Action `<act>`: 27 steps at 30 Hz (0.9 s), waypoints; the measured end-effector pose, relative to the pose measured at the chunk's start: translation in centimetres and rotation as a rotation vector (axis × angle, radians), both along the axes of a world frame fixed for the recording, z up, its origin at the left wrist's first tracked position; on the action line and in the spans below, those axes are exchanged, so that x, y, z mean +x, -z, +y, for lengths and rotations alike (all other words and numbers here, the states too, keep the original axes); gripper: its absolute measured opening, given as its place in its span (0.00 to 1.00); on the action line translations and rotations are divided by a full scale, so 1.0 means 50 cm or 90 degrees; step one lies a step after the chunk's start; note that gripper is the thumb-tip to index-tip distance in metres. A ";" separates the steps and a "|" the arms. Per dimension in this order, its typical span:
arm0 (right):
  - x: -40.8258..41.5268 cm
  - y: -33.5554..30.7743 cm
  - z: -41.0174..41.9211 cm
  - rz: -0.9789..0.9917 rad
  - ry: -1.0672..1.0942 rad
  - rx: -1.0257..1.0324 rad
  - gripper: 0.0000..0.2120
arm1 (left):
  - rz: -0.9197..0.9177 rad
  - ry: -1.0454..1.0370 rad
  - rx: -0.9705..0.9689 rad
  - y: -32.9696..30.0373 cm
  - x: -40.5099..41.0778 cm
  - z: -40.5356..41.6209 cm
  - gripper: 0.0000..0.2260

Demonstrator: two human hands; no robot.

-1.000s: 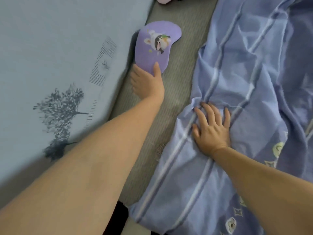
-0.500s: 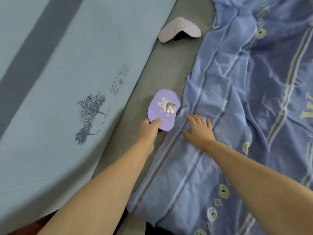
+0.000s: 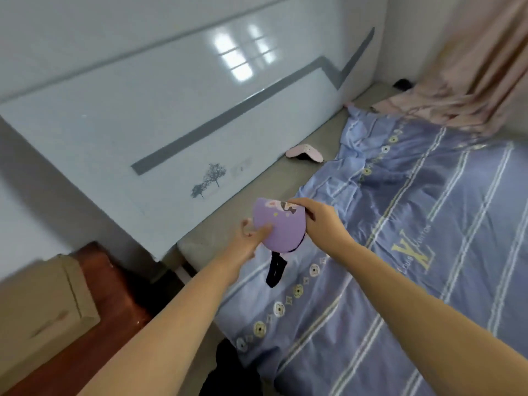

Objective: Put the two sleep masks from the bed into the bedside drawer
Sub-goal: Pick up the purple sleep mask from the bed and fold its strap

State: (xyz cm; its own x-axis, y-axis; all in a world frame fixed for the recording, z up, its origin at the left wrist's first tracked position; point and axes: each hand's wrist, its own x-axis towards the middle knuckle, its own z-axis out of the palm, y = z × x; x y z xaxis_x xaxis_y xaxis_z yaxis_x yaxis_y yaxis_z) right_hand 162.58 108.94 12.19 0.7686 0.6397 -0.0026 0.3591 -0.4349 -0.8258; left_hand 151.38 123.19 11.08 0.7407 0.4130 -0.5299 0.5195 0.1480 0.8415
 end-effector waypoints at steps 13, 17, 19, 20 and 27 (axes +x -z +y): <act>-0.295 -0.245 0.031 0.461 -0.089 0.303 0.20 | -0.401 -0.044 0.034 -0.256 -0.290 0.019 0.07; -0.410 -0.265 0.089 0.313 -0.027 0.332 0.08 | -0.368 0.085 -0.036 -0.270 -0.412 0.023 0.14; -0.458 -0.272 0.106 0.314 0.029 0.375 0.06 | -0.305 0.163 0.002 -0.259 -0.468 0.020 0.10; -0.477 -0.272 0.111 0.312 0.048 0.383 0.05 | -0.288 0.170 0.032 -0.252 -0.493 0.019 0.07; -0.571 -0.256 0.087 0.336 0.039 0.421 0.12 | -0.291 0.104 0.007 -0.236 -0.592 0.021 0.09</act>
State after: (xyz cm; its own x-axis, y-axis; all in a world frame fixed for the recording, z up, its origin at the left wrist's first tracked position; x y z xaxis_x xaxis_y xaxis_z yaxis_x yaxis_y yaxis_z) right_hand 134.04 113.27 24.99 0.8052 0.5929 -0.0108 -0.1529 0.1900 -0.9698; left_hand 121.76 124.26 22.90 0.9523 0.2752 -0.1318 0.1125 0.0846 0.9900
